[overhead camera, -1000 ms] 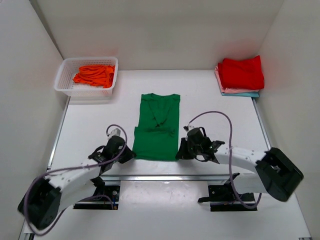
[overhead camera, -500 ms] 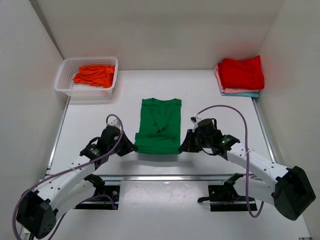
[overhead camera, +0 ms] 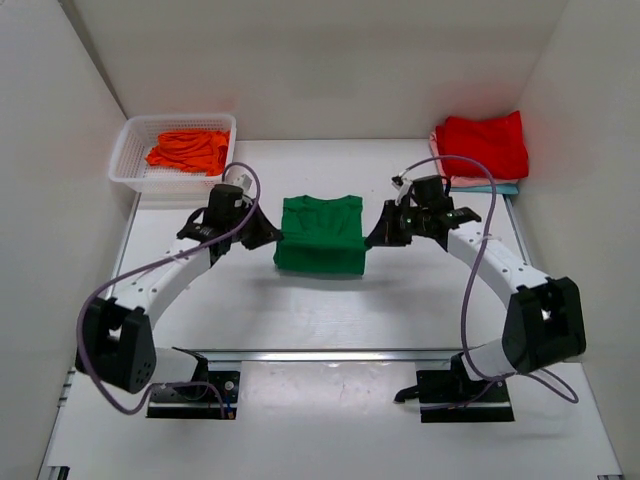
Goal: Fold and stack the t-shirts
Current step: Fold the long partially folded tshirt into a neat square, then put the neatly folded tshirt into the corner of the board with the right arm
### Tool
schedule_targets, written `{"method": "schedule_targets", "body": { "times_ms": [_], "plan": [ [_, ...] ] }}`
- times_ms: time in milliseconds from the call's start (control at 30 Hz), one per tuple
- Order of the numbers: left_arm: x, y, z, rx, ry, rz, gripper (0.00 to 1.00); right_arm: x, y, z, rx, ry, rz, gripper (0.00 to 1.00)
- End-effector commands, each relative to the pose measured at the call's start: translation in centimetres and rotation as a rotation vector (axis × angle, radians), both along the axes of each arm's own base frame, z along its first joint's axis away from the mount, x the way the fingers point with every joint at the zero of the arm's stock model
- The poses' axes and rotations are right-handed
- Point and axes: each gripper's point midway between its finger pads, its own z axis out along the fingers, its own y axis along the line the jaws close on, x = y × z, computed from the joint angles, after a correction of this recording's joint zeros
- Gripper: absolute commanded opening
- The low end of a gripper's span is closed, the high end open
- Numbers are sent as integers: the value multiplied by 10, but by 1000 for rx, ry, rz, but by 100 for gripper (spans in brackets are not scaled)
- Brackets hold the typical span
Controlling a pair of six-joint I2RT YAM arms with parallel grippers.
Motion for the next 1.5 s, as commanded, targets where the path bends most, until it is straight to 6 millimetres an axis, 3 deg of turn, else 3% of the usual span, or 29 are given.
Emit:
{"method": "schedule_targets", "body": {
  "times_ms": [0, 100, 133, 167, 200, 233, 267, 300, 333, 367, 400, 433, 500, 567, 600, 733, 767, 833, 867, 900, 967, 1067, 1133, 1200, 1233, 1300, 1333, 1467],
  "plan": [
    [40, 3, 25, -11, -93, 6, 0, 33, -5, 20, -2, -78, 19, 1],
    [72, 6, 24, -4, -98, 29, 0, 63, -4, 24, -1, -93, 13, 0],
    [81, 4, 31, -14, -108, 26, 0, 74, -6, 18, -7, -81, 8, 0],
    [91, 8, 19, -8, -87, 44, 0, 90, -5, 29, -8, -119, 4, 0],
    [110, 10, 21, -13, -101, 66, 0, 107, -4, 26, -17, -122, -3, 0],
    [119, 11, 20, -16, -100, 79, 0, 124, -8, 11, -46, -106, -19, 0],
    [140, 15, 17, -23, -103, 111, 8, 147, -10, 26, -63, -158, -35, 0],
    [163, 17, 14, -38, -114, 128, 22, 176, -14, 29, -77, -180, -62, 0],
    [185, 20, 36, -70, -165, 150, 52, 200, -17, 22, -92, -180, -95, 15],
    [197, 18, 17, -93, -116, 155, 58, 220, -28, 30, -103, -223, -151, 27],
    [216, 17, 20, -125, -117, 157, 60, 239, -33, 31, -85, -244, -185, 45],
    [228, 21, 22, -138, -115, 165, 62, 248, -38, 26, -93, -238, -227, 48],
    [232, 17, 28, -155, -129, 157, 61, 261, -57, 31, -124, -258, -302, 63],
    [226, 13, 25, -161, -125, 137, 60, 254, -58, 28, -119, -246, -300, 65],
    [223, 11, 31, -157, -145, 126, 59, 249, -56, 17, -116, -229, -294, 66],
    [193, -3, 8, -141, -91, 85, 52, 214, -51, -18, -103, -154, -243, 70],
    [183, -5, -3, -142, -64, 72, 50, 207, -44, -16, -95, -154, -232, 70],
    [166, -24, -3, -157, -64, 31, 49, 183, -42, -41, -92, -98, -225, 70],
    [156, -26, -18, -156, -32, 26, 50, 179, -38, -40, -90, -107, -221, 70],
    [150, -40, -14, -167, -42, 4, 49, 169, -30, -51, -92, -90, -216, 70],
    [133, -54, -34, -153, 13, -20, 49, 154, -25, -63, -95, -57, -209, 72],
    [117, -49, -73, -44, 129, 8, 48, 144, -5, -79, -74, -9, -192, 76],
    [109, -32, -105, 41, 205, 59, 46, 140, 14, -85, -59, 19, -164, 78],
    [87, -21, -131, 40, 281, 78, 43, 138, 29, -104, -65, 69, -133, 78],
    [90, -18, -127, 8, 266, 99, 40, 140, 40, -100, -49, 74, -111, 77],
    [80, -10, -138, 3, 287, 127, 37, 138, 59, -114, -28, 118, -65, 77],
    [82, -7, -137, 6, 284, 136, 37, 140, 66, -110, 15, 128, -45, 75],
    [82, -11, -141, 40, 294, 111, 37, 143, 84, -112, 176, 206, 0, 65]
  ]
}}
